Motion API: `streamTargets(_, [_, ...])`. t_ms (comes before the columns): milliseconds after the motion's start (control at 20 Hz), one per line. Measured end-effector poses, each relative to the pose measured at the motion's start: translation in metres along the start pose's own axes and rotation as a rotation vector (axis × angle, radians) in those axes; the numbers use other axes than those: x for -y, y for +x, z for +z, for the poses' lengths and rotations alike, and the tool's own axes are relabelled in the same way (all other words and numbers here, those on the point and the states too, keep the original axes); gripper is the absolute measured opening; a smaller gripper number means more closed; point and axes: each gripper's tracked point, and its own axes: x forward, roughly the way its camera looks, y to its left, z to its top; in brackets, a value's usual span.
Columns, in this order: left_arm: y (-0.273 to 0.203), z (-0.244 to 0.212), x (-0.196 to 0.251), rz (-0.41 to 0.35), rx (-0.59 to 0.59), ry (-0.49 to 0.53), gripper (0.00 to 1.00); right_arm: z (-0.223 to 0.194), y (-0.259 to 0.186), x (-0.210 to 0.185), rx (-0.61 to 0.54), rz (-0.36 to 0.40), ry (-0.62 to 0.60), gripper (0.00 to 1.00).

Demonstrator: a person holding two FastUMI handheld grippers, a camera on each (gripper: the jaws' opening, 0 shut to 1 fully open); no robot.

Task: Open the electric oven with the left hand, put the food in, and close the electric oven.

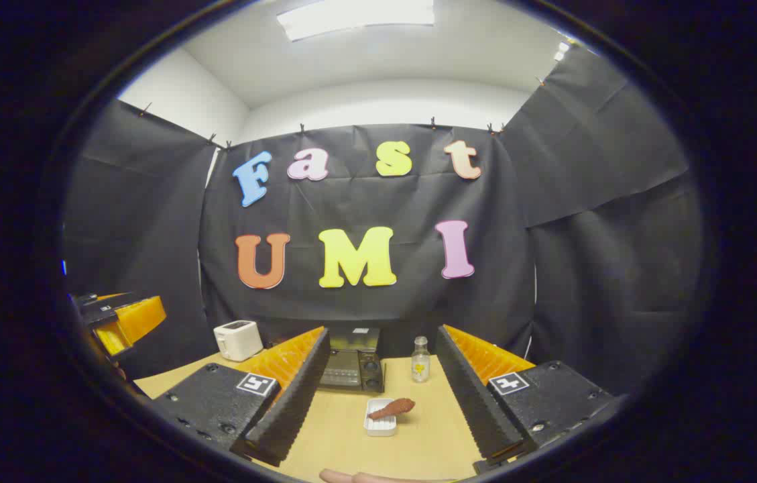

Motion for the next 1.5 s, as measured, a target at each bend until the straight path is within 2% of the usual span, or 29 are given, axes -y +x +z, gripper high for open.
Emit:
streamTargets(50, [0.001, 0.000, -0.001, -0.003, -0.007, -0.008, 0.95, 0.002, 0.000, 0.002, 0.004, -0.004, 0.004, 1.00])
streamTargets(100, [0.002, 0.000, -0.002, -0.003, -0.010, -0.015, 0.95, 0.003, 0.001, 0.005, 0.007, -0.010, 0.002, 0.96])
streamTargets(150, [0.002, -0.001, -0.003, -0.002, -0.016, -0.019, 0.95, 0.003, 0.002, 0.008, 0.009, -0.018, 0.000, 1.00])
streamTargets(250, [0.006, -0.006, -0.002, -0.003, -0.031, -0.024, 0.95, 0.003, 0.002, 0.010, 0.010, -0.025, 0.003, 1.00])
streamTargets(300, [0.008, -0.008, 0.000, -0.007, -0.042, -0.021, 0.95, 0.004, 0.003, 0.009, 0.017, -0.019, 0.013, 1.00])
streamTargets(350, [0.008, -0.011, -0.002, -0.004, -0.055, -0.012, 0.95, 0.005, 0.004, 0.008, 0.016, -0.005, 0.030, 0.96])
streamTargets(400, [0.010, -0.013, -0.002, -0.004, -0.062, -0.001, 0.95, 0.001, 0.005, 0.007, 0.006, 0.009, 0.054, 1.00])
streamTargets(500, [0.012, -0.017, 0.003, -0.015, -0.075, 0.009, 0.95, -0.004, 0.010, 0.008, -0.018, 0.029, 0.084, 1.00])
streamTargets(700, [0.017, -0.021, 0.002, -0.011, -0.082, 0.014, 0.95, -0.007, 0.014, 0.020, -0.028, 0.003, 0.081, 0.96])
streamTargets(750, [0.020, -0.021, 0.002, -0.012, -0.082, 0.016, 0.95, -0.007, 0.014, 0.019, -0.023, 0.010, 0.084, 1.00])
streamTargets(850, [0.029, -0.022, 0.004, -0.016, -0.086, 0.021, 0.95, -0.008, 0.013, 0.020, -0.010, 0.019, 0.097, 1.00])
streamTargets(900, [0.036, -0.020, 0.009, -0.028, -0.083, 0.021, 0.95, -0.006, 0.013, 0.020, -0.001, 0.026, 0.109, 0.96])
streamTargets(1000, [0.050, -0.020, 0.021, -0.068, -0.079, 0.017, 0.95, -0.007, 0.015, 0.023, 0.017, 0.033, 0.122, 0.95])
streamTargets(1050, [0.057, -0.023, 0.024, -0.080, -0.082, 0.017, 0.95, -0.007, 0.016, 0.026, 0.022, 0.030, 0.119, 1.00])
streamTargets(1100, [0.066, -0.027, 0.026, -0.083, -0.088, 0.020, 0.95, -0.010, 0.018, 0.029, 0.029, 0.025, 0.112, 1.00])
streamTargets(1150, [0.076, -0.030, 0.026, -0.078, -0.090, 0.021, 0.95, -0.009, 0.021, 0.032, 0.034, 0.018, 0.104, 0.95])
streamTargets(1200, [0.085, -0.034, 0.026, -0.072, -0.094, 0.022, 0.95, -0.012, 0.023, 0.035, 0.039, 0.012, 0.098, 1.00])
streamTargets(1500, [0.166, -0.083, 0.032, -0.063, -0.155, 0.022, 0.95, -0.028, 0.035, 0.048, 0.025, -0.010, 0.097, 1.00])
